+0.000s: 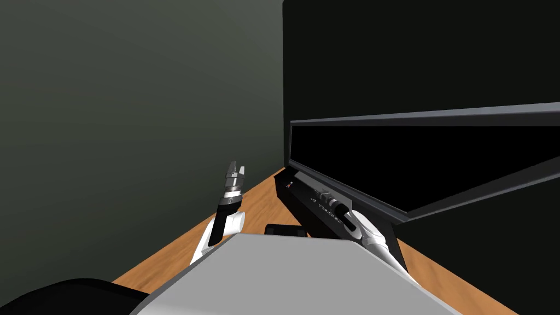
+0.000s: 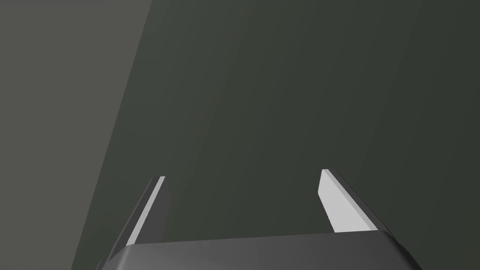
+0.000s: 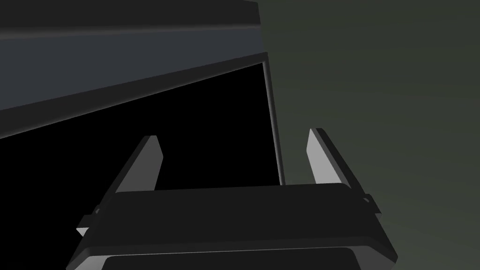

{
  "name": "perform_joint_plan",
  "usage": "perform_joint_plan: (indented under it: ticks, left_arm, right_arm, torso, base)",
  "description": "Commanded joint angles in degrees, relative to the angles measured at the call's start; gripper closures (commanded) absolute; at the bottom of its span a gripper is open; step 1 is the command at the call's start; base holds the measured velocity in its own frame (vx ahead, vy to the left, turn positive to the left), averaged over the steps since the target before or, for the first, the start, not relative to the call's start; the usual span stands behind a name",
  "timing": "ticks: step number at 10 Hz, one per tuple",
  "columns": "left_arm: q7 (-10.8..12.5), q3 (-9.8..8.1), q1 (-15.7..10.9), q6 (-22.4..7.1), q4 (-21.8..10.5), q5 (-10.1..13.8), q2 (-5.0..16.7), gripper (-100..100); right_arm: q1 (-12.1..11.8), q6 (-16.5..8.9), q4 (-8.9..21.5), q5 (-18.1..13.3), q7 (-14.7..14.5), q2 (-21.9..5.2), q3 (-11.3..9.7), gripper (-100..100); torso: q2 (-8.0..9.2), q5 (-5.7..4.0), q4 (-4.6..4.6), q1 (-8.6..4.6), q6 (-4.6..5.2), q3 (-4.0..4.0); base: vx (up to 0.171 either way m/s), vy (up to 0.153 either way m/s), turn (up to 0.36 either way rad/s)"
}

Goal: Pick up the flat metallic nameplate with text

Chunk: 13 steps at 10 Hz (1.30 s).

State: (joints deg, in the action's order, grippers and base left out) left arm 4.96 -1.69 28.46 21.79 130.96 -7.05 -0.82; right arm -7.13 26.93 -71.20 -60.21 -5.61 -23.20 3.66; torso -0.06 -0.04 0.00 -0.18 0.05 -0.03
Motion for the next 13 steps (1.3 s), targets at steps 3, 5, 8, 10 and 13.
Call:
perform_joint_plan:
  ticks: [3,5,8,10,13]
  left_arm:
    - [0.0,-0.01,0.0,0.0,0.0,0.0,0.0,0]
    - [0.0,-0.01,0.0,0.0,0.0,0.0,0.0,0]
    - [0.0,-0.01,0.0,0.0,0.0,0.0,0.0,0]
    - [0.0,-0.01,0.0,0.0,0.0,0.0,0.0,0]
    - [0.0,-0.01,0.0,0.0,0.0,0.0,0.0,0]
  right_arm:
    - [2.2,0.6,4.7,-4.2,-0.9,-0.3,0.8,-100]
    - [2.2,0.6,6.9,-4.2,-0.9,-0.3,0.8,-100]
    - [4.8,1.5,12.8,-9.4,-1.7,-0.8,1.7,-100]
    - [6.0,1.9,16.6,-11.8,-2.1,-0.9,2.2,-100]
    - [7.3,2.5,21.9,-14.7,-2.4,-1.1,2.7,-100]
  torso:
    - [-0.03,-0.01,-0.01,0.0,0.08,-0.02]
    - [0.01,-0.02,0.0,-0.07,0.05,0.0]
    - [-0.01,-0.01,0.0,-0.05,0.07,0.0]
    - [0.04,-0.04,0.0,-0.14,0.09,0.02]
    - [-0.01,-0.03,0.0,-0.13,0.04,0.0]
  base:
    - [-0.026,-0.044,0.107]
    - [-0.026,-0.042,0.098]
    - [-0.036,-0.053,0.21]
    - [-0.054,-0.072,0.169]
    - [-0.037,-0.061,0.147]
